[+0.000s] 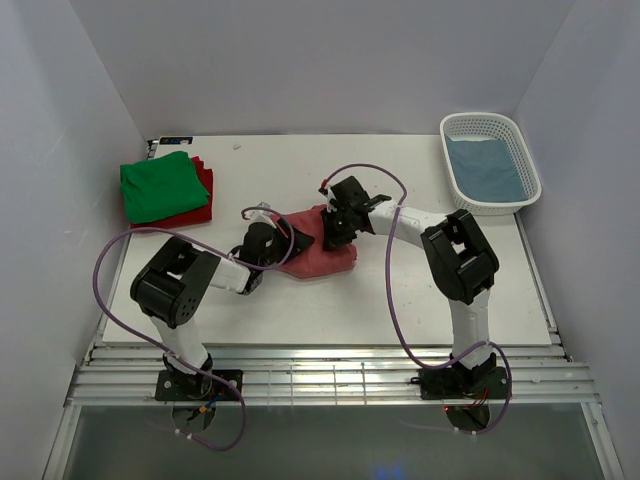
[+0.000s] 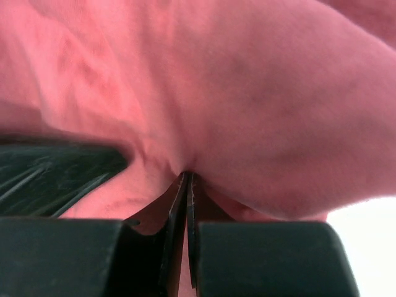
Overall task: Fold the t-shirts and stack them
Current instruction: Put the neatly folded tshirt into the corner of the board with the left arm
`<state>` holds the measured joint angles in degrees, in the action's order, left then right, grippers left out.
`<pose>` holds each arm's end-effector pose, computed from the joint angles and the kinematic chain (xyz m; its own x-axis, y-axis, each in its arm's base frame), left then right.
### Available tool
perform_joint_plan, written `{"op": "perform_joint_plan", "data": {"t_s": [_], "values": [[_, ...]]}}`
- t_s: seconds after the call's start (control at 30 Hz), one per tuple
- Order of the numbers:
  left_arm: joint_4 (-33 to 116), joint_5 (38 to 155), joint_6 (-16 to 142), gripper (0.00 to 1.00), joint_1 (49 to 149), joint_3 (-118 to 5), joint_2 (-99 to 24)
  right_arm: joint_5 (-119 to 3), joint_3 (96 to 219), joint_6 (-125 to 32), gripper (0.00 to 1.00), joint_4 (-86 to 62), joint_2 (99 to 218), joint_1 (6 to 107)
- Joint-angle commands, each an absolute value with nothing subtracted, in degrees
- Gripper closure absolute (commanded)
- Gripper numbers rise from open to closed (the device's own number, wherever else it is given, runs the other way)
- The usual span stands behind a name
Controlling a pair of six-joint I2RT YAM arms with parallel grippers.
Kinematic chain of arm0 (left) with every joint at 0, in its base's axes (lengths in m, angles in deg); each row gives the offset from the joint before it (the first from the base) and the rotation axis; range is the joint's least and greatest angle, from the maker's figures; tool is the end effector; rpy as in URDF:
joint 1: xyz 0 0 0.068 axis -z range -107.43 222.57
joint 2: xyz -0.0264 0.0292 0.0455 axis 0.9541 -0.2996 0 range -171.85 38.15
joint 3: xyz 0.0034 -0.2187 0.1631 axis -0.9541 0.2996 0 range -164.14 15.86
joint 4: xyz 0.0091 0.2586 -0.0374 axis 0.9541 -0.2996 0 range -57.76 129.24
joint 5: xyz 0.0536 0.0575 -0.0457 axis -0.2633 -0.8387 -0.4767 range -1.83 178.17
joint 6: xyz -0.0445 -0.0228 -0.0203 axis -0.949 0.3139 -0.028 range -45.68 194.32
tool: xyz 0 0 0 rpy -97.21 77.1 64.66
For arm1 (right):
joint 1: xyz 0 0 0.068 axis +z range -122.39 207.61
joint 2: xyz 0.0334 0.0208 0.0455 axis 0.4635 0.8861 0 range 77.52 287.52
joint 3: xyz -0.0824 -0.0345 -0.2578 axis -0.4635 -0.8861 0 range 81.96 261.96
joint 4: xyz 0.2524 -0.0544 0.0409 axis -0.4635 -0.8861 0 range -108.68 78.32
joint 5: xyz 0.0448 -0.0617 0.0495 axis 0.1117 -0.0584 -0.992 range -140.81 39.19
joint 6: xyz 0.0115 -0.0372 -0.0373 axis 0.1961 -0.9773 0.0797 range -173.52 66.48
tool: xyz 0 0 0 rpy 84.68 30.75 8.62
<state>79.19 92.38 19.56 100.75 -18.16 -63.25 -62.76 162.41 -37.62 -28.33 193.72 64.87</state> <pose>0.2800 -0.1529 0.1188 -0.6659 -0.5674 -0.4845 -0.0267 0.6671 -0.7445 0.3432 0.2703 0.1698 -0.7962 -0.2689 -0.5420 -0.4936 0.8068 0.3248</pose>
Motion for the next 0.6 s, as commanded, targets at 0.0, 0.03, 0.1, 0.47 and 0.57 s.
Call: {"op": "perform_joint_plan", "data": {"t_s": [0.0,0.03,0.1,0.47,0.57], "values": [[72.9,95.7,19.3,0.43,102.7,-18.3,-66.9,-63.9,162.9,-37.1,0.92,-30.2,192.7,66.2],[72.9,96.4,19.2,0.52,102.8,-18.5,-67.6,-63.9,162.8,-37.0,0.92,-30.1,192.7,66.2],[72.3,97.1,19.6,0.82,102.8,-19.2,-68.0,-63.8,162.6,-36.9,0.92,-30.0,192.6,66.2],[38.3,83.7,45.2,1.00,99.1,-39.3,-56.2,-59.0,161.9,-36.7,0.58,-31.7,186.0,66.3],[29.1,83.1,51.9,1.00,94.7,-47.6,-54.9,-58.1,159.6,-36.7,0.57,-31.7,181.9,66.3]]}}
